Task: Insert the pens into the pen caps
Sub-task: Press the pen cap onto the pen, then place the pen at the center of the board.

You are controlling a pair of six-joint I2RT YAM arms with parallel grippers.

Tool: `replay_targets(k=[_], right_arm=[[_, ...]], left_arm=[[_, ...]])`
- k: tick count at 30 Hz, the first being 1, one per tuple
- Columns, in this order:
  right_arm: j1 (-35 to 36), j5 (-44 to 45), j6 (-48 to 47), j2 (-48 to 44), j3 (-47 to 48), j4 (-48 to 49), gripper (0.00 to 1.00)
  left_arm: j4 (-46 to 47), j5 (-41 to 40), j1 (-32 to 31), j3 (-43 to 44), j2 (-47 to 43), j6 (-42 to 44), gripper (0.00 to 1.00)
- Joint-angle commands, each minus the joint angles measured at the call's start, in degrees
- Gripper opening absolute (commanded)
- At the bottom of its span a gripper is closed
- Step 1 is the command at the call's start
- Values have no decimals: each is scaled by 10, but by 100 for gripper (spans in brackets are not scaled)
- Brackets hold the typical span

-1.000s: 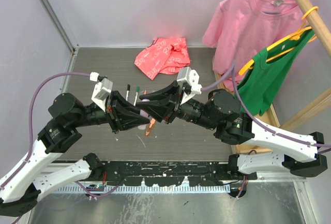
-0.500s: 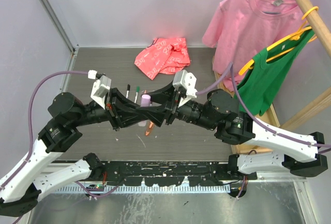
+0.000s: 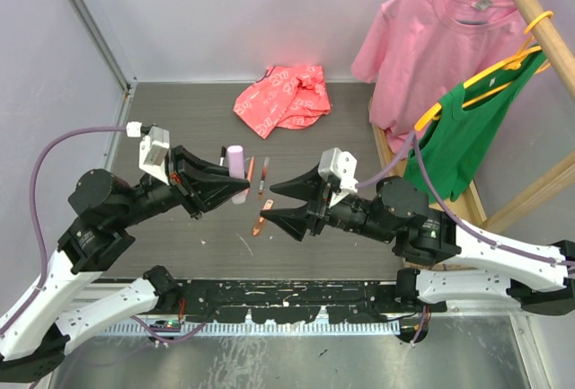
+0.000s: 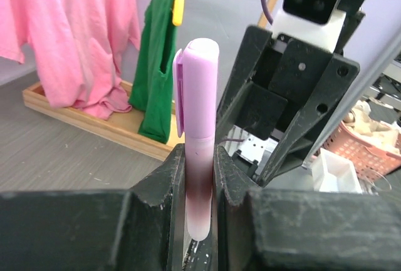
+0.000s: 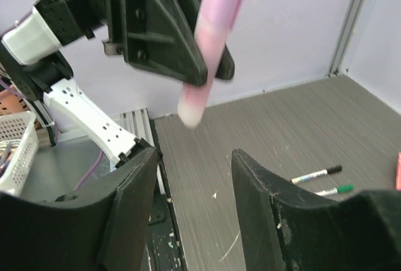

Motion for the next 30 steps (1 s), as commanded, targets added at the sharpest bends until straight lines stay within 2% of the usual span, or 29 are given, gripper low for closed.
replay_targets(k=[1, 5, 7, 10, 12, 15, 23, 30], right_arm=[[3, 52, 29, -46, -46, 19, 57], [3, 157, 65, -34, -56, -52, 56], [3, 188, 83, -1, -44, -107, 56], [-1, 217, 113, 23, -54, -131, 57], [-23, 204, 134, 29, -67, -135, 60], [-100, 144, 178, 29, -95, -146, 67], [-271, 20, 251, -1, -187, -147, 74], [-298, 45, 285, -69, -247, -150, 77]], left_arm=[[13, -76, 3, -5, 2, 11, 0], [-44, -165, 3, -1, 34, -2, 0], [-57, -192, 3, -4, 49, -8, 0], [-83, -240, 3, -3, 74, -12, 0], [-101, -266, 3, 0, 92, -12, 0], [-128, -300, 3, 6, 127, -12, 0], [-140, -349, 4, 8, 225, -15, 0], [-177, -391, 3, 71, 383, -17, 0]])
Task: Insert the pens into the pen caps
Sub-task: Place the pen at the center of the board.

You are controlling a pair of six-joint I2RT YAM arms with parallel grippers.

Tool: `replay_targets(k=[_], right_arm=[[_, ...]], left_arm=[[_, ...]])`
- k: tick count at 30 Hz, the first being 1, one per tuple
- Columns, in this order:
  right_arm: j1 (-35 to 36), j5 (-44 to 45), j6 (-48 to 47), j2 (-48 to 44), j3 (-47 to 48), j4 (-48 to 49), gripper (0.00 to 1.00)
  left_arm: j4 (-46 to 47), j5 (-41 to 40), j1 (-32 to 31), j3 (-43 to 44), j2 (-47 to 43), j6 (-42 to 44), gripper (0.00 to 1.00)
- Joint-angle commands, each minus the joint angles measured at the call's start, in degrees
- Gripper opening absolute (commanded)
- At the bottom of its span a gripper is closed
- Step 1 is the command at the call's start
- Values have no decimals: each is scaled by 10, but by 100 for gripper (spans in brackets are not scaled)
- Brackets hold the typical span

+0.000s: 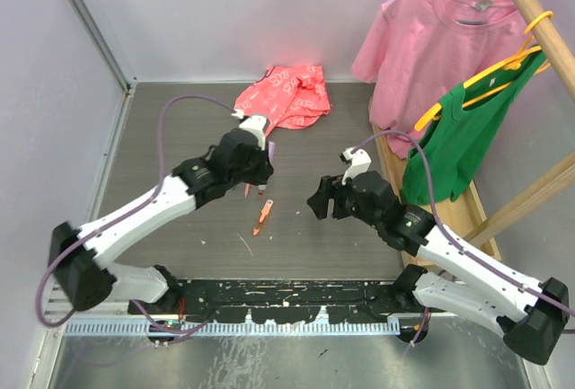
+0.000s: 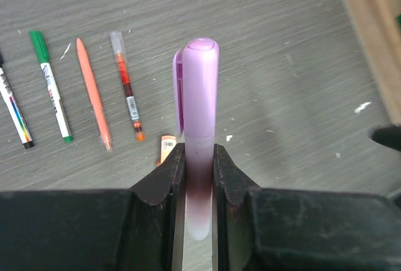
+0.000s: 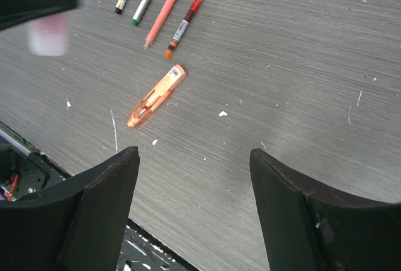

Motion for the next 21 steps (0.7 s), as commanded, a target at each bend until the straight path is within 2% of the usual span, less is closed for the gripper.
replay_targets(k=[1, 9, 21], right_arm=[[-1, 7, 46, -52, -16, 12, 77], [0, -5, 88, -91, -49, -5, 78], [-1, 11, 104, -129, -59, -41, 79]], left_arm=[[-17, -42, 3, 69, 93, 0, 0], [-54, -81, 4, 159, 261, -3, 0], [-65, -71, 23, 215, 370, -43, 0]])
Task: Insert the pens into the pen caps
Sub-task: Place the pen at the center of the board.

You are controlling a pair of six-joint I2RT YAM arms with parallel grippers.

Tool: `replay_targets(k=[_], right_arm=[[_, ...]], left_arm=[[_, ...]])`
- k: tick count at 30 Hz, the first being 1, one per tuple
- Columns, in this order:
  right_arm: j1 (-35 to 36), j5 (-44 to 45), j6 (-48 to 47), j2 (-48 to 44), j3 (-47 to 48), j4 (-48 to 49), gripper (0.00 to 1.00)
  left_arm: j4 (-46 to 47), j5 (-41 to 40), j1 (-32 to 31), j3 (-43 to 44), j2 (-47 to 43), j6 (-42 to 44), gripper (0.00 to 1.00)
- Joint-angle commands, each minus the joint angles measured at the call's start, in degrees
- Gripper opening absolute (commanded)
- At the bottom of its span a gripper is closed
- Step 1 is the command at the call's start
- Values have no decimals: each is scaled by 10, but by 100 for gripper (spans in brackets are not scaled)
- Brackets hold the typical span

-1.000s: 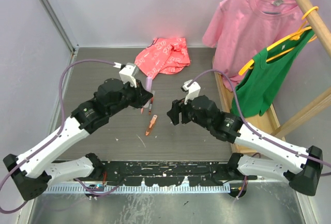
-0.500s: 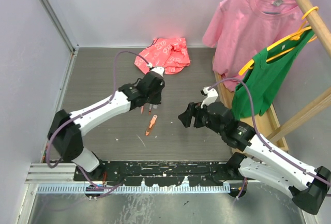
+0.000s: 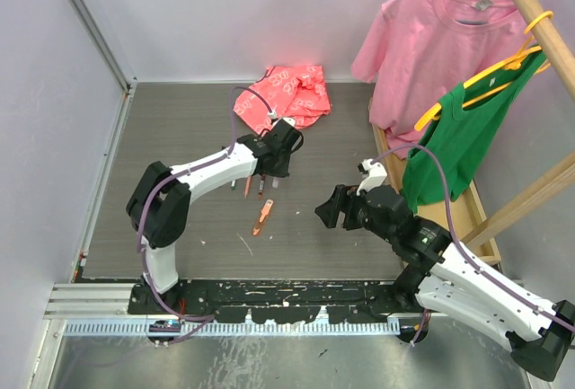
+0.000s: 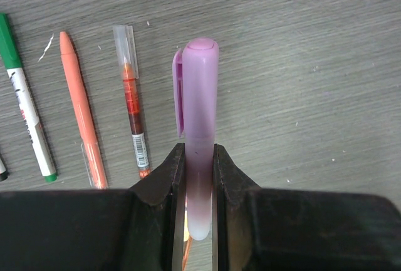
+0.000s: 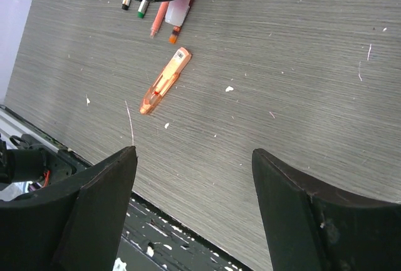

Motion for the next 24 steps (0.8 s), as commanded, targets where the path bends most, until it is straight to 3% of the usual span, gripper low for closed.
replay_targets(k=[1, 24], right_arm=[[-1, 12, 14, -12, 0, 2, 80], [-1, 17, -13, 2, 19, -13, 80]], left_arm=[[-2, -17, 5, 26, 14, -22, 0], [21, 22, 26, 9, 72, -32, 6]])
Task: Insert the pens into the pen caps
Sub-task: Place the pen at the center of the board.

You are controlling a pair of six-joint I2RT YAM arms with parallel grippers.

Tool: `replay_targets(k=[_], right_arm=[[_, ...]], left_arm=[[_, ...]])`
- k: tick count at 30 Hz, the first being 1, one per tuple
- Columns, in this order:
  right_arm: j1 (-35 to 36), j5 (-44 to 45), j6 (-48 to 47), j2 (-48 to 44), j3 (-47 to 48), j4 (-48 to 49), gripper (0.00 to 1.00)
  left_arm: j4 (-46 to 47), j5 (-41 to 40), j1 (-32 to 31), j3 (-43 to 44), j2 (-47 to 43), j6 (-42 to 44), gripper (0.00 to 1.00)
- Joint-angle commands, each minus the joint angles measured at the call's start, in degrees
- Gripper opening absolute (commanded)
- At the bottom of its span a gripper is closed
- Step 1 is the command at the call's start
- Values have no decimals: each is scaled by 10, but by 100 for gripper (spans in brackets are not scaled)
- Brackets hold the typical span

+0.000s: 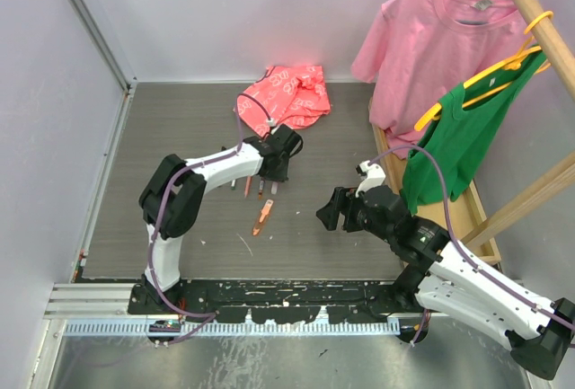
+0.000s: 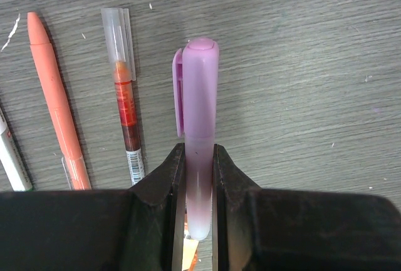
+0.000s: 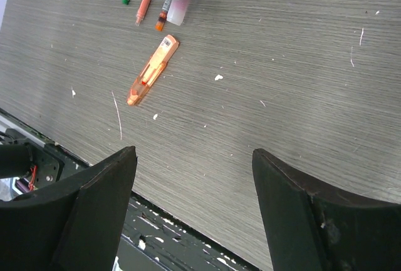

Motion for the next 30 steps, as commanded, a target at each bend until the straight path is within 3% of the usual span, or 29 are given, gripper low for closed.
replay_targets(k=[1, 15, 30], right_arm=[[-1, 16, -14, -6, 21, 7, 80], [-1, 20, -20, -14, 27, -11, 80], [0, 24, -20, -23, 33, -23, 80]], left_arm=[[19, 9, 5, 4, 6, -7, 7], [26, 21, 10, 2, 20, -10, 16], [25, 34, 11, 11, 13, -10, 33]])
